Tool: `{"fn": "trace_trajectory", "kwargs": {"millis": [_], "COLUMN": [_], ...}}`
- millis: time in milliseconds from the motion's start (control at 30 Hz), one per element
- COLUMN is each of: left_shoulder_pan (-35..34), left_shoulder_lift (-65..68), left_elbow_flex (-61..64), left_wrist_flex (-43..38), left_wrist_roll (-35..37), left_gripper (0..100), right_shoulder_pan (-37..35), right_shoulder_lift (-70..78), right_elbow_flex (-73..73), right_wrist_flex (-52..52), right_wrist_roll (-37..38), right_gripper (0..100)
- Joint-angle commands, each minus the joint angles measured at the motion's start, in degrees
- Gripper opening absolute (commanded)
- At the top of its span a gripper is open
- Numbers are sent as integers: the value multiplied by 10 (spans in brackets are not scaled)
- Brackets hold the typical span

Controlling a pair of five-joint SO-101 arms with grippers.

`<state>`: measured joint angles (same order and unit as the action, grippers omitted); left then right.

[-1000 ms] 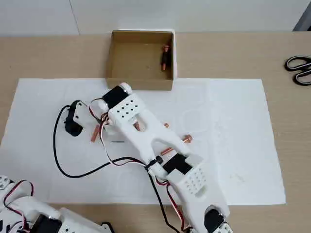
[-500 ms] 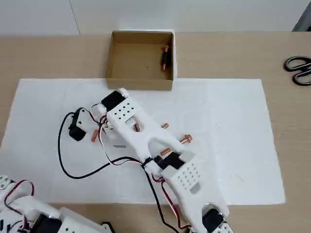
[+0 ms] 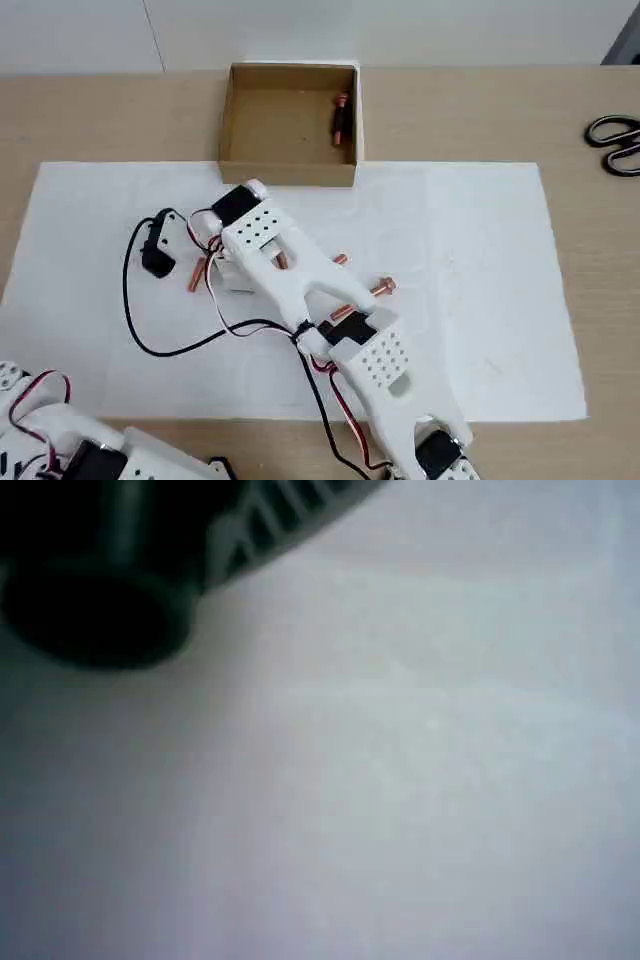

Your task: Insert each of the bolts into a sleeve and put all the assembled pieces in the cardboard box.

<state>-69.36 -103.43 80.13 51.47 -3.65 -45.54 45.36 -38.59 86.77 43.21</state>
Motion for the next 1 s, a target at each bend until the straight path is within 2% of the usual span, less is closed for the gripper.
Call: {"fn": "trace_trajectory", "kwargs": {"millis": [0,300,467,567,667,867,967], "left_shoulder_pan": [-1,3,11,59,151,469,571], "left_shoulder_lift": [-6,-6,-6,-6,-6,-3,-3], "left_elbow_flex": [-3,-3,-5,-7,-29,-96,-96], "left_wrist_flex": [1,1,1,2,20,139,140], "left_wrist_roll": [-1,2,4,4,4,6,49], "left_gripper": [6,6,6,6,6,6,6], "right_shoulder_pan": [-7,6,39,62,80,102,129], "right_shoulder_lift": [-4,-82,-168,-210,-247,-343,-400], "right_elbow_flex": [-6,-76,-76,-75,-49,87,116], "right_wrist_flex": [4,97,102,109,109,108,106], "right_wrist_roll": [-5,-7,-81,-124,-164,-176,-197], "right_gripper": [4,3,3,3,3,3,3]}}
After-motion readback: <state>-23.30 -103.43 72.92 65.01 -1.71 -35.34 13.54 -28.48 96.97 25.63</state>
